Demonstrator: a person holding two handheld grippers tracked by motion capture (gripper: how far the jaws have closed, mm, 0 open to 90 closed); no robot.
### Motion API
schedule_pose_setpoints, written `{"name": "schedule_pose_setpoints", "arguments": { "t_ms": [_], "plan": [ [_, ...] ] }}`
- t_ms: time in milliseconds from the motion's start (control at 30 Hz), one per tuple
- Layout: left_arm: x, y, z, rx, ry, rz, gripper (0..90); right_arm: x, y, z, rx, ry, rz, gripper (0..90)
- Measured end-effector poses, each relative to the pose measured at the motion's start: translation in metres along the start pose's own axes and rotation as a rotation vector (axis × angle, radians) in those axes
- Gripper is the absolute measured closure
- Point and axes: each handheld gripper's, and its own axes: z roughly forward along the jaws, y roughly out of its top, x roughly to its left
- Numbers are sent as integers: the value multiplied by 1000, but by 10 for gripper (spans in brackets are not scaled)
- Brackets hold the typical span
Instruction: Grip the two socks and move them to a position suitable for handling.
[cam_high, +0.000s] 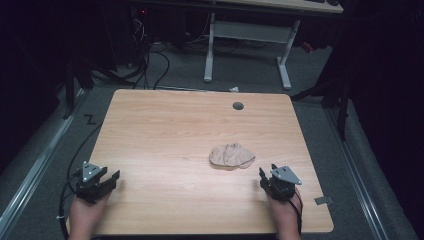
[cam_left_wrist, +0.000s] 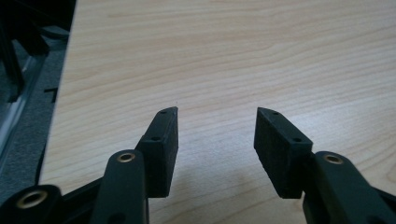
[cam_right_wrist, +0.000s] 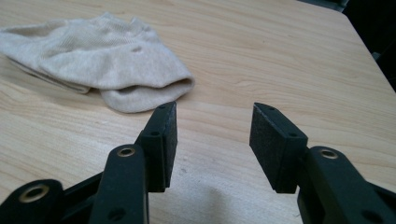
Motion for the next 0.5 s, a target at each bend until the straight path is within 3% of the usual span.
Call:
{"name": "schedule_pose_setpoints", "arguments": {
  "t_ms": [167,500],
  "plan": [
    [-7,3,4,6,-18,22,502,2,-3,1,13,18,-9,521],
    [-12,3,5,-4,-46,25,476,4,-5,2,23,48,-19,514]
  ]
}}
